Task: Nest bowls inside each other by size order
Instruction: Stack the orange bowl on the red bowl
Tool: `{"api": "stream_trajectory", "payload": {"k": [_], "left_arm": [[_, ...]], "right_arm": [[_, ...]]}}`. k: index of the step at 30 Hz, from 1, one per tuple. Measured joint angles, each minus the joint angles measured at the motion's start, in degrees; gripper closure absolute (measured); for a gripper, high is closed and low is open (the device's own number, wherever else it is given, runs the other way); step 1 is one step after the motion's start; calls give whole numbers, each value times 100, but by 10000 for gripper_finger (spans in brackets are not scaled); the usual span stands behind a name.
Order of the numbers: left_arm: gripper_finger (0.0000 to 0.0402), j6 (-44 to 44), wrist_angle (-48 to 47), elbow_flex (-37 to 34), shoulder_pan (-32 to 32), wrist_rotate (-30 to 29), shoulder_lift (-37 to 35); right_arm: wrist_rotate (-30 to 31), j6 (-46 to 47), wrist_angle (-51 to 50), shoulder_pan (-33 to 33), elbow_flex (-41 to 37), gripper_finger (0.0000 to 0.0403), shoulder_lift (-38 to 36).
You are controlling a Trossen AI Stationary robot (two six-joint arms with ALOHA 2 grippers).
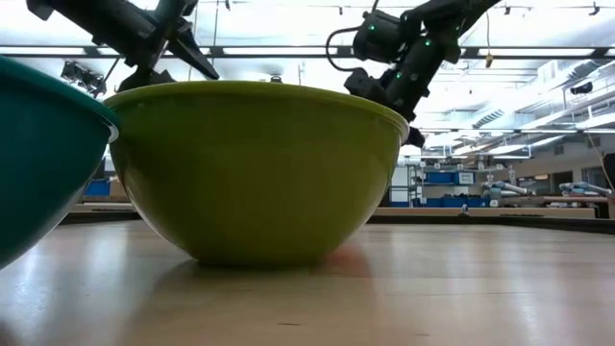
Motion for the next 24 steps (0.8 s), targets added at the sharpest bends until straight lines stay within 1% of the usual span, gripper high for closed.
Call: {"api": "stream_trajectory", "payload": {"k": [4,6,9,11,16,20,24], "left_arm": [[161,-5,1,0,0,99,31],[161,-4,0,0,0,96,31],[161,15,-2,0,0,94,31],[161,13,-2,0,0,99,31],[161,54,0,2,0,147,31],[161,54,4,2,0,151,29],[161,54,16,2,0,155,29]], "right_arm": [[-25,-5,0,-4,0,179,217],[-48,-16,11,-4,0,167,355],[-59,-66,39,-2,0,162,598],[-66,-16,18,1,0,167,737],[-101,55,8,7,-2,202,859],[-101,158,-22,7,-4,245,858],[-67,308,-264,-8,-4,295,857]]}}
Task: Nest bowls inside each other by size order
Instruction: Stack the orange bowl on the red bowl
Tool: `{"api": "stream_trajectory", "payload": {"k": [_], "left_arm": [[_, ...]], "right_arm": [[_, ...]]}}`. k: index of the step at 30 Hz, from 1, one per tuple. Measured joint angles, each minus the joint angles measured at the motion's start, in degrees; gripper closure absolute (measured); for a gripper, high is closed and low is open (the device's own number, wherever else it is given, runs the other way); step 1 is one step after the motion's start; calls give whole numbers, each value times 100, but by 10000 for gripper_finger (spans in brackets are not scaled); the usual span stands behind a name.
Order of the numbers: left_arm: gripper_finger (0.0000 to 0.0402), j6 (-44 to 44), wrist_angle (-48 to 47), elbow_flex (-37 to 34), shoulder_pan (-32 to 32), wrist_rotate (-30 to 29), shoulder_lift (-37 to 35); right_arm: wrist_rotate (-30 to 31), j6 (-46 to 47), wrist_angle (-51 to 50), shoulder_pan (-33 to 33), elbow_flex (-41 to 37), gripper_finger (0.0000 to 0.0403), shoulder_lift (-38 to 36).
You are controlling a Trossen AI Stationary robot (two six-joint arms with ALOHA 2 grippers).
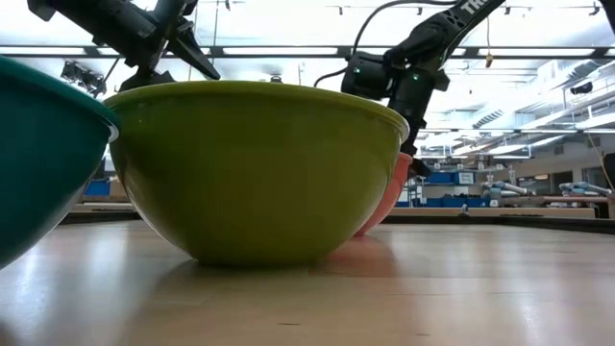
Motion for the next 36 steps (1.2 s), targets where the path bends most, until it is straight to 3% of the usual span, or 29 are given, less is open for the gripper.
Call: {"api": "stream_trajectory", "payload": {"k": [9,20,36], "left_arm": [[161,0,1,0,0,3,0],[161,0,1,2,0,-1,0],[161,12,56,2,117,8,0]], "right_arm": [[-334,-11,-356,-82,22,383,-33],[-229,-247,-950,-404,9,370,-198],[83,-636,-1989,-823,-17,373,-1411]]}}
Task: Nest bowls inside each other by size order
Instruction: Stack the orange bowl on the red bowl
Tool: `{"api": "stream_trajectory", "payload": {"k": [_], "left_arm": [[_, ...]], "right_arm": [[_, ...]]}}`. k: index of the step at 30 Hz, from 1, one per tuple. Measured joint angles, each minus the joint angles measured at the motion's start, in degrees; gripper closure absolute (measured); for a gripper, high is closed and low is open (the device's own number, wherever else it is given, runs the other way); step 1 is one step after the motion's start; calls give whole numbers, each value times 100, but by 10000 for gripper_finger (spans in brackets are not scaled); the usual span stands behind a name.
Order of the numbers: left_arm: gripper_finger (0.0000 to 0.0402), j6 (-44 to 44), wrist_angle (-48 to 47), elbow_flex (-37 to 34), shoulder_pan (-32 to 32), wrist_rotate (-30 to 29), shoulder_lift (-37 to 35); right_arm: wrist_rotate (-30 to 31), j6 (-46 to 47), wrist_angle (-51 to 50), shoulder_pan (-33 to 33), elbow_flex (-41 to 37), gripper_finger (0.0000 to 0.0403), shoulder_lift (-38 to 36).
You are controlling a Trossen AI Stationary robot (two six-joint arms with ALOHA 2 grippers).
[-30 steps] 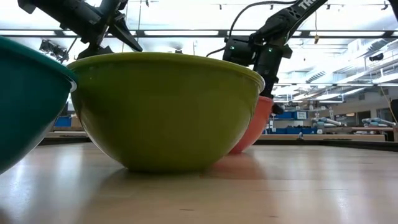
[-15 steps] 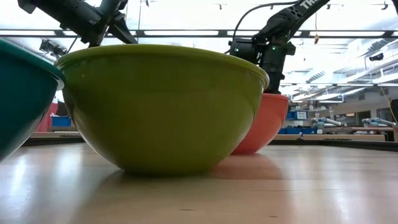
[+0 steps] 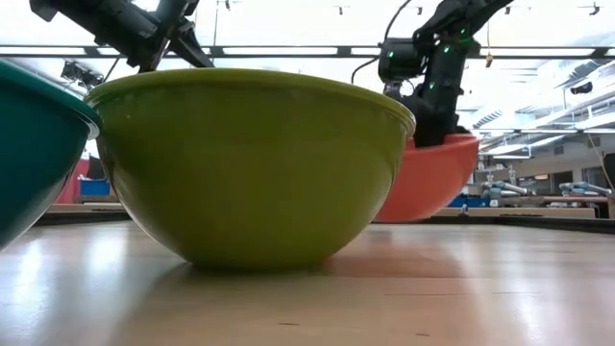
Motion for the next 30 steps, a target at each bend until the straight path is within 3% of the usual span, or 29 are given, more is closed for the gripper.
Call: {"api": "stream_trajectory", "payload": {"k": [9,16,30], "left_arm": [[161,119,5,0,532,425,0],[161,298,35,0,758,645,0],[161,294,260,0,740,892,-15]], "right_arm": [[-237,467,283,-54,3,373,-598],[-386,922,998,-54,107,374,-533],[-98,144,689,-256,2628,374,1171]]}}
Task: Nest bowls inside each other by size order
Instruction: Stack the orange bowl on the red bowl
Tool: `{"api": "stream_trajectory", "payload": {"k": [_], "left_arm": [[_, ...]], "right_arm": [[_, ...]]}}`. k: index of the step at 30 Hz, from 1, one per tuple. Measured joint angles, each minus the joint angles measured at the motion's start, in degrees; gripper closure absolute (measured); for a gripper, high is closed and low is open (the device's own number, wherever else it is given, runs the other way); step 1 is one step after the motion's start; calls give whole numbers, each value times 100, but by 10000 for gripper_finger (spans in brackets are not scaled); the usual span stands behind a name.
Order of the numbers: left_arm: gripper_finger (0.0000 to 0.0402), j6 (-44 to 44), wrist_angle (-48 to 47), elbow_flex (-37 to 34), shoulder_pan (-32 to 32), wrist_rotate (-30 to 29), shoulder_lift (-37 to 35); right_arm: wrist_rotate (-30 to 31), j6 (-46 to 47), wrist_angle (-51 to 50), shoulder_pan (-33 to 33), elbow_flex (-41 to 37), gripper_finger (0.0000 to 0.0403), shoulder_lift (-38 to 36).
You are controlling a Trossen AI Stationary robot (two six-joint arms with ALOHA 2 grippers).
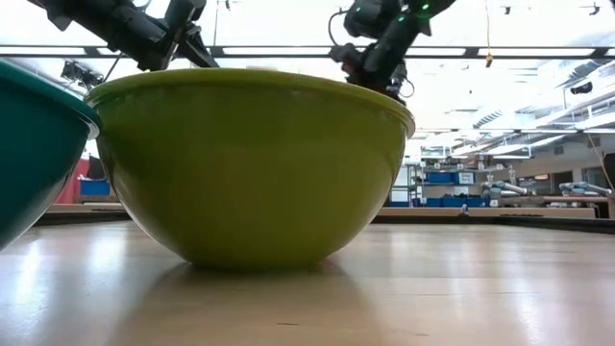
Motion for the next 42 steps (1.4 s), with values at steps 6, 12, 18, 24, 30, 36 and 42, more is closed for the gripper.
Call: {"api": "stream_trajectory", "payload": {"k": [6,12,18,24,30,36,42], "left_arm": [[161,45,119,0,0,202,0],[161,166,234,0,-2,262,0],[161,168,236,0,-4,302,0],[161,63,345,0,-119,308,2],[161,42,475,0,-257,268,2],[161,57,596,0,-291,140,4],[161,46,618,0,-301,138,4]], "right_arm": [[107,-21,57,-162,695,374,717],[337,26,252,-288,1139,374,1322],[347,235,445,-460,1371,374,1693],[326,448,810,-654,1277,373,1746],[353,414,823,-739,1255,373,1748],[397,257,823,-714,1255,373,1956],[507,276,864,-650,1253,373,2093]]}}
